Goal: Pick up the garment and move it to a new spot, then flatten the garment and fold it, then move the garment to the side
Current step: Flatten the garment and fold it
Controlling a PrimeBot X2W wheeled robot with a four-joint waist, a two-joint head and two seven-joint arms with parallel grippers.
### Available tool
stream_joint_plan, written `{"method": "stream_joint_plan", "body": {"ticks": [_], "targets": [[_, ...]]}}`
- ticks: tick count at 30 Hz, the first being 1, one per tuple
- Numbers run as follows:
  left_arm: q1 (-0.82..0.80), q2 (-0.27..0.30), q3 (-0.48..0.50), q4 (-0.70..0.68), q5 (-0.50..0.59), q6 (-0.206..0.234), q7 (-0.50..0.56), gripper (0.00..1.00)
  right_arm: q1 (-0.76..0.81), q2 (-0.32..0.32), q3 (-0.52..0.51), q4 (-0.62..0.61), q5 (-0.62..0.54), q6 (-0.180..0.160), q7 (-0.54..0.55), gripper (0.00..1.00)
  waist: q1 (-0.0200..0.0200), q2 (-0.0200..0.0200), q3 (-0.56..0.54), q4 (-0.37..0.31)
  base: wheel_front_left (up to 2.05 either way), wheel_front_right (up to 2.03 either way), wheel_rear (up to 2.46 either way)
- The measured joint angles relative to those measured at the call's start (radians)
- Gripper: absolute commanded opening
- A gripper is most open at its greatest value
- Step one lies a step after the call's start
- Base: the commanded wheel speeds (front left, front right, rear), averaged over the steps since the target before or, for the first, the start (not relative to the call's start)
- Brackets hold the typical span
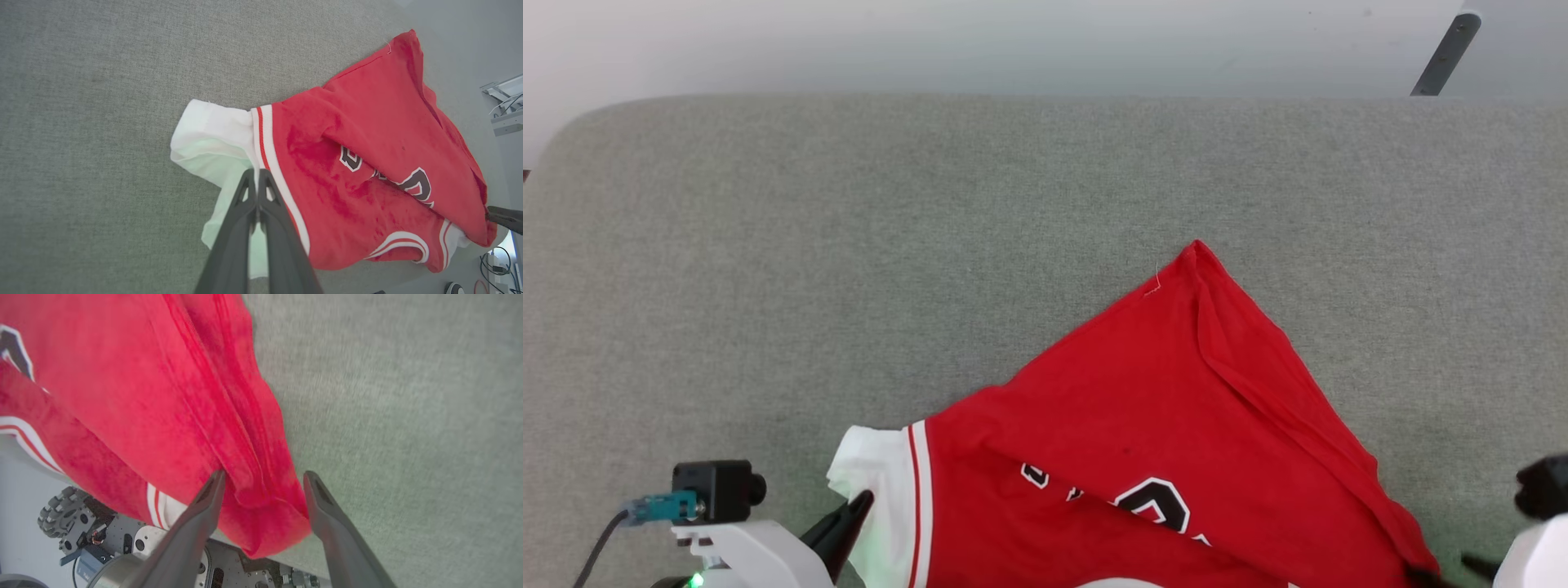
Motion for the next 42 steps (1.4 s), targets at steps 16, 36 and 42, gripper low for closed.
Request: {"method": "stream_joint_plan", "body": {"ticks": [16,36,42], "targets": [[-0.053,-0.041,-0.048,0.017,0.017,-0.034,0.023,0.00,-0.437,-0.031,0.114,-0.039,-0.089,0.000,-0.074,1.00,0.0000,0.0000,0.004,0.067,0.00,0.00,0.00],[-0.178,-0.144,-0.115,0.105,0.053,-0.110,0.042,0.00,-0.878,-0.075,0.459,0.509,-0.091,0.000,-0.192,1.00,0.0000,0.0000,0.110,0.223,0.00,0.00,0.00],[-0.206,-0.172,-0.129,0.133,0.057,-0.132,0.042,0.00,-0.932,-0.075,0.495,0.608,-0.075,0.000,-0.127,1.00,0.0000,0.0000,0.144,0.260,0.00,0.00,0.00]]}}
